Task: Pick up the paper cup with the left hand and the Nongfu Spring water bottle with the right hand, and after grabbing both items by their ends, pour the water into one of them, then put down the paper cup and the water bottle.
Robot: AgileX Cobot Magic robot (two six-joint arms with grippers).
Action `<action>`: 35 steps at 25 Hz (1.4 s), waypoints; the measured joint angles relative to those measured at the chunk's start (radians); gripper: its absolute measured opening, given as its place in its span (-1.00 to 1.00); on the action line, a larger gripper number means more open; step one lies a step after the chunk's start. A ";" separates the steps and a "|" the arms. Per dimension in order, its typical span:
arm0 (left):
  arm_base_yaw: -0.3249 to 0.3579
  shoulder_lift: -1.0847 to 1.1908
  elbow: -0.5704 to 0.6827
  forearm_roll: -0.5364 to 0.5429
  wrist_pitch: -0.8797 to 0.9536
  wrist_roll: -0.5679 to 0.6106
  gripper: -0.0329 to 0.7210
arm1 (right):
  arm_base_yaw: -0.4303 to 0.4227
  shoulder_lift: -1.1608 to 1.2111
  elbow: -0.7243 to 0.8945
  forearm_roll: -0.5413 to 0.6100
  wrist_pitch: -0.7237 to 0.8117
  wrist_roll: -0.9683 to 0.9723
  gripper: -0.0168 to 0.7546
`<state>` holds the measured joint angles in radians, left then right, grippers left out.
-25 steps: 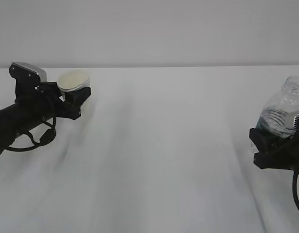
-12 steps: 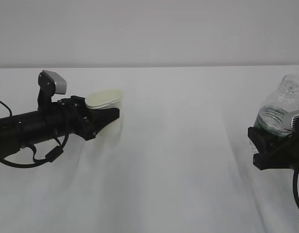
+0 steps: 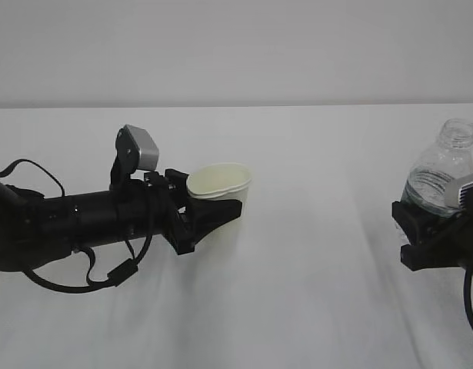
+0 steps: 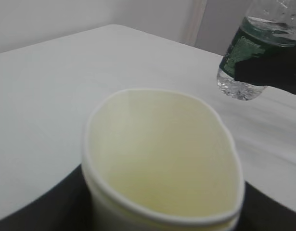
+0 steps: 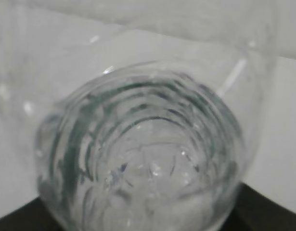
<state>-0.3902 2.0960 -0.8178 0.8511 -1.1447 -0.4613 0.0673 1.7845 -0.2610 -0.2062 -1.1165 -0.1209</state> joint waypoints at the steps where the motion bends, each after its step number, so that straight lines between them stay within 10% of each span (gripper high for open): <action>1: -0.007 0.000 -0.003 0.000 0.000 0.000 0.24 | 0.000 0.000 0.000 0.000 0.000 0.000 0.12; 35: -0.211 0.086 -0.191 0.040 0.035 -0.105 0.23 | 0.000 -0.288 0.132 0.074 0.055 0.061 0.12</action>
<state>-0.6017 2.1816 -1.0092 0.8909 -1.1095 -0.5662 0.0673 1.4964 -0.1292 -0.1318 -1.0620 -0.0594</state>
